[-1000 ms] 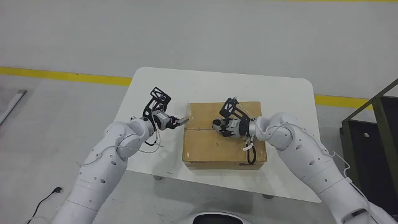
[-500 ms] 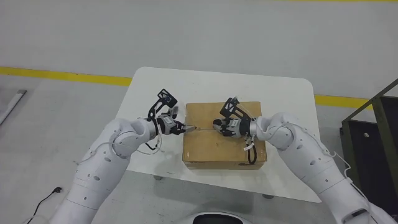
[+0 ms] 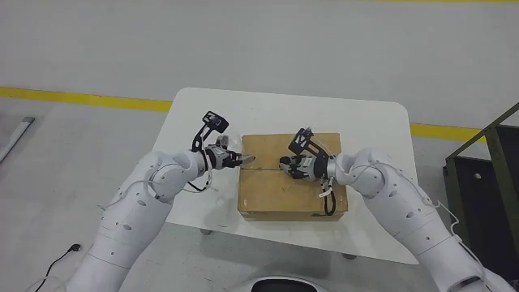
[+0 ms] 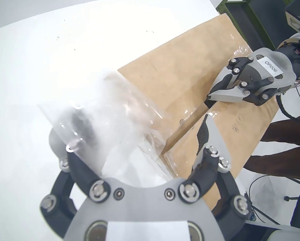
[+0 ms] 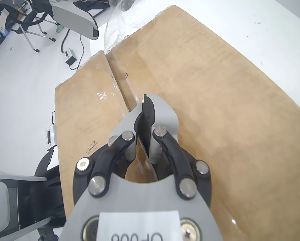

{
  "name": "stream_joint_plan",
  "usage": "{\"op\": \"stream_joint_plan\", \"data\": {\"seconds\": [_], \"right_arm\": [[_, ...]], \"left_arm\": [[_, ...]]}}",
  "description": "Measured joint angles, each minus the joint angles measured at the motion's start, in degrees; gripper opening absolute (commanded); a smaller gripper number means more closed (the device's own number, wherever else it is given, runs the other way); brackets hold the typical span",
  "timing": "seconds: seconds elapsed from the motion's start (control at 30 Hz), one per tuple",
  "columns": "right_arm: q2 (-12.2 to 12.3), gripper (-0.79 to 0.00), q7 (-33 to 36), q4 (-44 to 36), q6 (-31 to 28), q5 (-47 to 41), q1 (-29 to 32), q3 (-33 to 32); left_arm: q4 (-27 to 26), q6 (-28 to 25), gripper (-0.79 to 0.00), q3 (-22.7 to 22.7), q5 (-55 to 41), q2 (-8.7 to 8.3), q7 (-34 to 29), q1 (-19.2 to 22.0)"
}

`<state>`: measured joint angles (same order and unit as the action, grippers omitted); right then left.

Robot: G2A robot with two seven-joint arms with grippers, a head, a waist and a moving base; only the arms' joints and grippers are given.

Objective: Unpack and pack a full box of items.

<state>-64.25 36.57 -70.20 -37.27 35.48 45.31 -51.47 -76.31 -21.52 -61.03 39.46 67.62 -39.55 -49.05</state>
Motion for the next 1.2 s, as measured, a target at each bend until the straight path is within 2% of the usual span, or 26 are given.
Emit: {"op": "stream_joint_plan", "data": {"seconds": [0.03,0.07,0.37,0.63,1.03,1.2], "right_arm": [[0.0,-0.785,0.1,-0.1,0.1,0.0,0.1,0.0],[0.0,-0.785,0.1,-0.2,0.1,0.0,0.1,0.0],[-0.1,-0.785,0.4,-0.3,0.5,0.0,0.2,-0.1],[-0.3,-0.785,0.8,-0.2,1.5,-0.1,0.0,0.2],[-0.7,-0.785,1.2,0.4,2.1,-0.4,-0.8,0.4],[-0.9,-0.785,1.6,0.6,2.7,-0.4,-1.0,0.4]], "left_arm": [[-0.2,0.1,-0.588,0.1,0.1,0.01,0.1,0.0],[-0.3,0.3,-0.785,0.1,0.3,0.02,0.1,0.0],[-1.7,0.2,-0.785,-0.2,0.5,-0.08,0.7,-0.5],[-3.7,-2.6,-0.785,-2.6,-1.6,-0.67,1.6,-2.0],[-5.7,-2.8,-0.785,-4.1,-1.2,-1.28,1.5,-3.6],[-7.6,-4.5,-0.785,-4.5,-0.9,-1.5,2.4,-4.3]]}}
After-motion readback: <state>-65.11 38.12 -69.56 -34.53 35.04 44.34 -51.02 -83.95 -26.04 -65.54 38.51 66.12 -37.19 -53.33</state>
